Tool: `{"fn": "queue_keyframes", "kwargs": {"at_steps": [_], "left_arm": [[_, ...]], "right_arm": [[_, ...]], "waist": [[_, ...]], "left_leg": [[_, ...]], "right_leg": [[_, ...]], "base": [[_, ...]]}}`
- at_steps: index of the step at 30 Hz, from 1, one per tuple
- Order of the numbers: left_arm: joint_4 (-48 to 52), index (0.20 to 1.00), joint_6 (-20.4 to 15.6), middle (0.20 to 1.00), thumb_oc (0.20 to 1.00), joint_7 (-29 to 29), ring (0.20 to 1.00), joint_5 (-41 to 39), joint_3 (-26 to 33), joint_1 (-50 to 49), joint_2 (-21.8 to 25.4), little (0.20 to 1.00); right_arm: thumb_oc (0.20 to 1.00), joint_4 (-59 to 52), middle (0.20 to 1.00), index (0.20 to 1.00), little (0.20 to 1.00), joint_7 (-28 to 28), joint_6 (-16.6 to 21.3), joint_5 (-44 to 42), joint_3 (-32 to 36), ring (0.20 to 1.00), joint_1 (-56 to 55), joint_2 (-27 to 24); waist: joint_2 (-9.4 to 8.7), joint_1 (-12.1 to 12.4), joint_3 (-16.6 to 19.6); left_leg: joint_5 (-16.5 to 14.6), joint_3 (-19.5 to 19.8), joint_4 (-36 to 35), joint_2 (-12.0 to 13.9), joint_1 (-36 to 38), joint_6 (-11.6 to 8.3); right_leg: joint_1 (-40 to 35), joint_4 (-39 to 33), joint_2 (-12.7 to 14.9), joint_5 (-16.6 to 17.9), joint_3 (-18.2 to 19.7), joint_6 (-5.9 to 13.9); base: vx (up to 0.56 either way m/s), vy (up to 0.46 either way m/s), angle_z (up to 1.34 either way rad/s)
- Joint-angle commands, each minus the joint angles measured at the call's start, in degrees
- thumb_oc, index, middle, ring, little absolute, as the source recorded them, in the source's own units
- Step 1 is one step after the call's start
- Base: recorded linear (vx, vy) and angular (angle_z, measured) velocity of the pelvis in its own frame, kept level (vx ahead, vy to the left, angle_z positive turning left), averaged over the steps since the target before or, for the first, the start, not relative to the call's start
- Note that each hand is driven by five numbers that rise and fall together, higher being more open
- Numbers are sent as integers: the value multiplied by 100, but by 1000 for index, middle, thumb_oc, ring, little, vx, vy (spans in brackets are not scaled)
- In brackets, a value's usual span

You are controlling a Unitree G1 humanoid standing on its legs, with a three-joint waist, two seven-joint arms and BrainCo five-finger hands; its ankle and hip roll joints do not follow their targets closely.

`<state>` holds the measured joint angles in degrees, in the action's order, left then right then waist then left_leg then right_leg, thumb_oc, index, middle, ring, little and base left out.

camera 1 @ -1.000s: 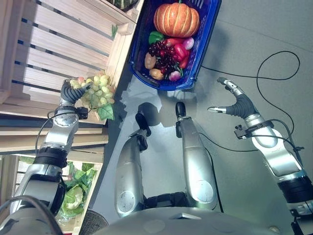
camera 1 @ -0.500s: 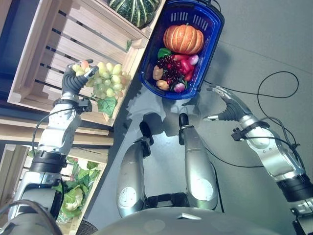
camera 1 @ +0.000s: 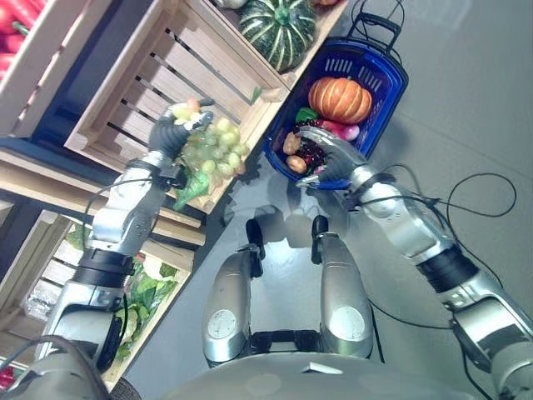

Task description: Pick up fruits and vegetables into the basket

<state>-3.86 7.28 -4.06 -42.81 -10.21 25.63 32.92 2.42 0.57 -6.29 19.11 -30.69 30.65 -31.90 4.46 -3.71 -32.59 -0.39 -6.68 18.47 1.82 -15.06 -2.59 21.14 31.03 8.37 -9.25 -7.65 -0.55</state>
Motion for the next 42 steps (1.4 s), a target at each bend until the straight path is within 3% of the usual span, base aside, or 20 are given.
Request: {"fn": "queue_keyframes", "kwargs": {"at_steps": [1,10,17,26,31,42], "left_arm": [[600,200,-107,200,200,-219,200,-360,-63,307,-108,200],[685,200,57,200,200,-402,200,-548,-487,439,-511,200],[822,200,-42,200,200,-480,200,-710,-802,547,-778,200],[1125,200,-302,200,200,-633,200,-764,-922,621,-884,200],[1238,200,-282,200,200,-682,200,-907,-992,653,-893,200],[1319,200,-259,200,200,-897,200,-1546,-1220,747,-1121,200]], "right_arm": [[1000,-131,1000,1000,1000,-395,27,-190,-129,1000,460,275],[1000,219,1000,1000,1000,-927,-389,-999,-433,1000,659,853],[1000,484,1000,1000,1000,-863,-174,-1954,-674,1000,664,1331],[1000,724,1000,1000,1000,-285,159,-3129,-789,1000,438,1662],[1000,821,1000,1000,1000,-124,463,-3147,-892,1000,304,1765],[1000,1228,1000,1000,1000,-180,653,-3236,-1070,1000,404,1964]], "waist": [[-92,96,311],[-125,220,462],[-128,287,480],[-140,355,565],[-135,371,633],[-120,392,671]], "left_leg": [[-867,-189,489,-439,225,413],[-852,-97,343,-439,453,399],[-861,-36,311,-454,546,395],[-814,-2,212,-456,641,378],[-800,18,156,-455,714,363],[-788,73,89,-484,835,385]], "right_leg": [[-533,-456,-88,31,-85,185],[-862,-683,-67,90,-164,196],[-1035,-796,-46,120,-239,177],[-1178,-929,-27,165,-340,178],[-1271,-1003,-23,186,-376,188],[-1409,-1073,-18,216,-405,180]], "base": [[11,-38,11],[26,-41,7],[8,-28,6],[8,-18,5],[23,-12,9],[2,0,0]]}}
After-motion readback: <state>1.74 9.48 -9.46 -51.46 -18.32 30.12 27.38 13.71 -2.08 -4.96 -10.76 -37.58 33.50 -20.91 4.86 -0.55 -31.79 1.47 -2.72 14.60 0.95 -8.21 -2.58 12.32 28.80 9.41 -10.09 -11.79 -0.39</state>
